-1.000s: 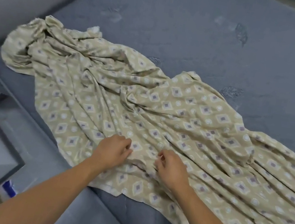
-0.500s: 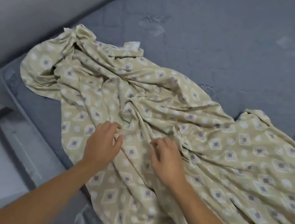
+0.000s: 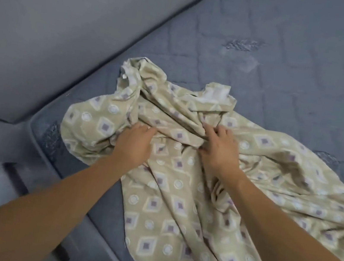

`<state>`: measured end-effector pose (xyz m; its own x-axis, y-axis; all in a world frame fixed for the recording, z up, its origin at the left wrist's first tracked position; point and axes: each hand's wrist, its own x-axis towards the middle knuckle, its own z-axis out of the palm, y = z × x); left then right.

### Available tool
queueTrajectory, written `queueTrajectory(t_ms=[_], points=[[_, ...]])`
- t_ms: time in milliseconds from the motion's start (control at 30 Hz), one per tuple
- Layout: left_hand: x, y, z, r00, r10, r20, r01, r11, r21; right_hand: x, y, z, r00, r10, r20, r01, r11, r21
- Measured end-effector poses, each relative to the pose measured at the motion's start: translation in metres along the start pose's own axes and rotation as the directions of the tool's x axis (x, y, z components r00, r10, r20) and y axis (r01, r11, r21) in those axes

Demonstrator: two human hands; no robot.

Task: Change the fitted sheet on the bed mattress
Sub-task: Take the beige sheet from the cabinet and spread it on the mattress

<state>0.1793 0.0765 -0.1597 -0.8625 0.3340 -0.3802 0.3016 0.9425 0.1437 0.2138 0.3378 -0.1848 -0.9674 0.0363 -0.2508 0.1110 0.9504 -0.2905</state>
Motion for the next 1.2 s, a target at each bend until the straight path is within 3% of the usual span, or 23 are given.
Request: queueTrajectory(t_ms=[133,300,367,400,500,567,700,833,967,1100,1200], points=[[-0.026,-0.004,0.009,0.995,-0.094,0.040,0.093,0.995,0.022,-0.023,-0.005,0.000,0.998,-0.053,-0.039,0.053,0.999,-0.003],[-0.076,-0.007,0.009,0.966,-0.132,0.221,0.133,0.991,0.009,-0.052,-0.022,-0.013,0.976,-0.030,0.217,0.032,0.999,-0.004],[-0.090,-0.008,0.001,0.984,-0.116,0.138,0.123,0.991,-0.045,-0.050,-0.029,-0.028,0.967,-0.004,0.254,-0.014,0.998,0.066],[-0.094,-0.009,-0.004,0.994,-0.100,0.031,0.103,0.991,-0.081,-0.047,-0.034,-0.034,0.972,-0.023,0.232,0.000,0.995,0.099],[-0.088,-0.021,-0.024,0.953,-0.106,-0.283,0.100,0.994,-0.038,-0.025,-0.057,-0.041,0.986,-0.164,0.032,0.160,0.982,0.098],[-0.068,-0.038,-0.033,0.907,-0.177,-0.382,0.167,0.984,-0.061,0.004,-0.072,-0.037,0.970,-0.229,-0.078,0.236,0.967,0.098],[-0.036,-0.075,-0.025,0.936,-0.233,-0.262,0.174,0.958,-0.229,0.052,-0.101,-0.015,0.973,-0.228,-0.028,0.229,0.971,0.063],[-0.052,-0.103,-0.021,0.947,-0.149,-0.284,0.036,0.930,-0.366,0.069,-0.130,-0.002,0.981,-0.171,0.091,0.165,0.984,0.070],[-0.077,-0.130,-0.031,0.927,-0.260,-0.269,0.120,0.888,-0.444,0.076,-0.148,-0.010,0.987,-0.100,0.125,0.091,0.993,0.075],[-0.101,-0.150,-0.041,0.901,-0.254,-0.353,0.065,0.881,-0.468,0.072,-0.164,-0.016,0.973,-0.230,0.022,0.229,0.972,0.050],[-0.115,-0.153,-0.043,0.917,-0.143,-0.373,-0.032,0.904,-0.426,0.075,-0.195,-0.022,0.917,-0.387,-0.101,0.398,0.904,0.155]])
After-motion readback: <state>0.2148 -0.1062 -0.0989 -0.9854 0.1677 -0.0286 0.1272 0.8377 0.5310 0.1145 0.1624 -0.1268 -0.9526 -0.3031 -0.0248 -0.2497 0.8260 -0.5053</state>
